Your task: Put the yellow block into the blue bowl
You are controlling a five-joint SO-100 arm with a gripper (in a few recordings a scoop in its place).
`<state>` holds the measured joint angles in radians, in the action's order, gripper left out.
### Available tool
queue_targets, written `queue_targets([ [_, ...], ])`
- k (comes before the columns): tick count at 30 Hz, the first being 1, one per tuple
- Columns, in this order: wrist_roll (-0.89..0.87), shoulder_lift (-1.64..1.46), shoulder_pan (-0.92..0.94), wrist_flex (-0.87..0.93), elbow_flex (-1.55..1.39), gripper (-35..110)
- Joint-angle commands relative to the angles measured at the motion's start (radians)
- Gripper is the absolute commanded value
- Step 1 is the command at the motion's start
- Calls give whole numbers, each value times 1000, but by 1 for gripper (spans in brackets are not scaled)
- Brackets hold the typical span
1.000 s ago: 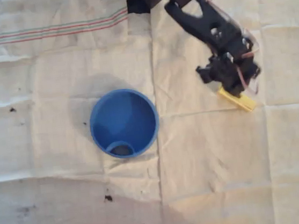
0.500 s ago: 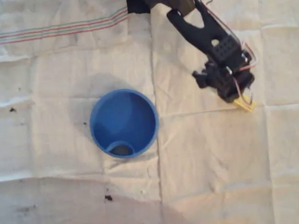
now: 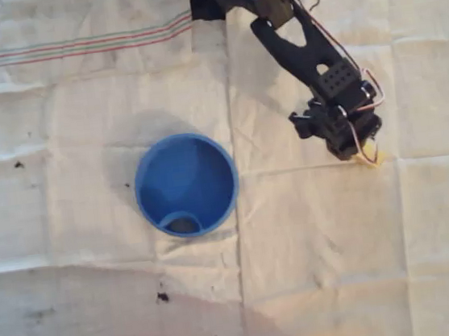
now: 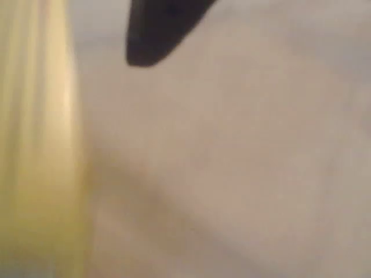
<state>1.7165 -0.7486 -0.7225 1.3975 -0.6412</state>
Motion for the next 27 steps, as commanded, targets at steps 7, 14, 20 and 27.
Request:
queue_targets([
  [7, -2, -37, 8, -14, 67, 29],
  [14, -3, -37, 8, -14, 67, -3],
  [20, -3, -43, 20, -14, 67, 1],
  [27, -44, -141, 26, -11, 71, 0],
])
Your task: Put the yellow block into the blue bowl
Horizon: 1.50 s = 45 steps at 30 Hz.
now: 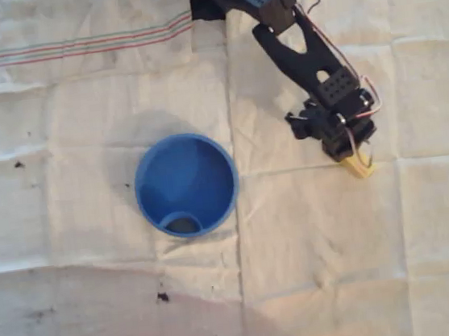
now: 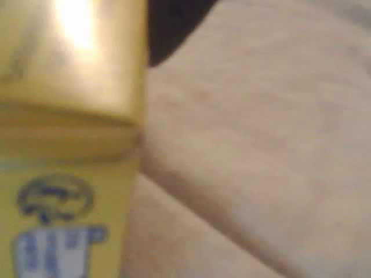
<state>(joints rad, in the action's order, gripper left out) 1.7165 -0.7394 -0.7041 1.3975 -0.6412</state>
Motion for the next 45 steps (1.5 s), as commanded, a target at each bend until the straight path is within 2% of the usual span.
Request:
queue_targets([
  [1, -71, -179, 8, -5, 71, 0],
  [13, -270, -419, 9, 3, 67, 0],
  [18, -362, -511, 74, 3, 58, 0],
  [25, -436, -563, 262, 5, 57, 0],
  [36, -440, -566, 591, 8, 54, 0],
  [39, -430, -565, 655, 77, 54, 0],
  [45, -439, -569, 727, 331, 71, 0],
])
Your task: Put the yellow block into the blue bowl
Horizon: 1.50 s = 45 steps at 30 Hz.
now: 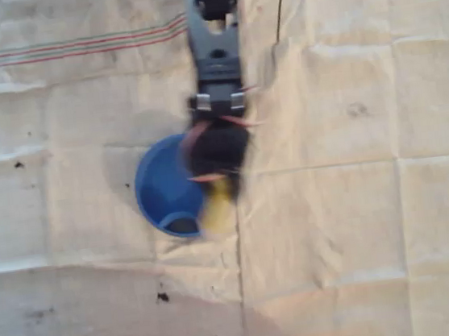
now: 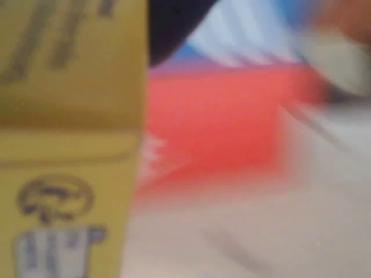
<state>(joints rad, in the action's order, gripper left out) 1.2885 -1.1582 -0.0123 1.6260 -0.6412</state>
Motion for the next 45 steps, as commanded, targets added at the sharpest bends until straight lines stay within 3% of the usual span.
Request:
queue_targets([
  [1, -12, -158, 51, 124, 71, 0],
  [10, -11, -161, 164, 163, 54, 0],
  [21, -12, 0, 138, 147, 69, 0],
  [31, -12, 143, 120, -51, 67, 0],
  [38, 0, 202, 120, -66, 57, 1],
  [45, 0, 204, 120, -64, 57, 15],
])
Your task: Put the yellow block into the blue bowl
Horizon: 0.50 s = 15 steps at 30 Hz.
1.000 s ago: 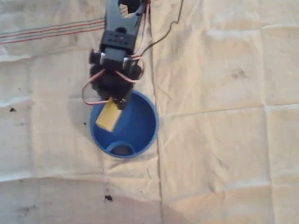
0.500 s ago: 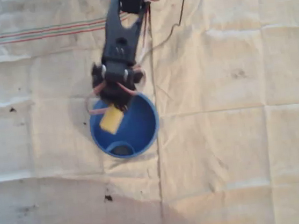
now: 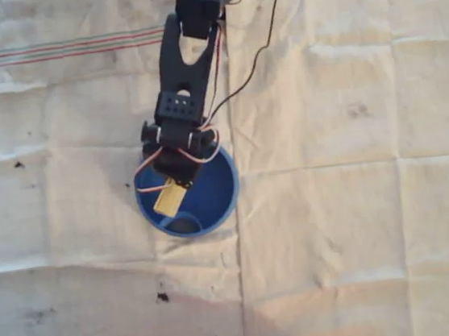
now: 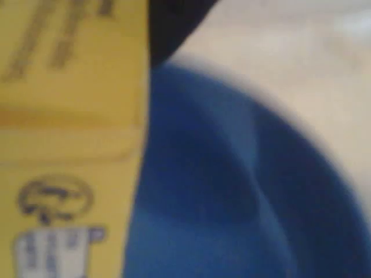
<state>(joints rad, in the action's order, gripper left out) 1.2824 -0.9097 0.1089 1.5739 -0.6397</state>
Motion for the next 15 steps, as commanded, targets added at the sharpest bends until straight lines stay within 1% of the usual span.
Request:
queue_targets([
  [1, 6, -49, -2, -12, 57, 18],
  [3, 6, -51, -2, -12, 64, 22],
  [5, 6, -52, -2, -12, 67, 24],
  [15, 6, -130, 0, -12, 67, 20],
])
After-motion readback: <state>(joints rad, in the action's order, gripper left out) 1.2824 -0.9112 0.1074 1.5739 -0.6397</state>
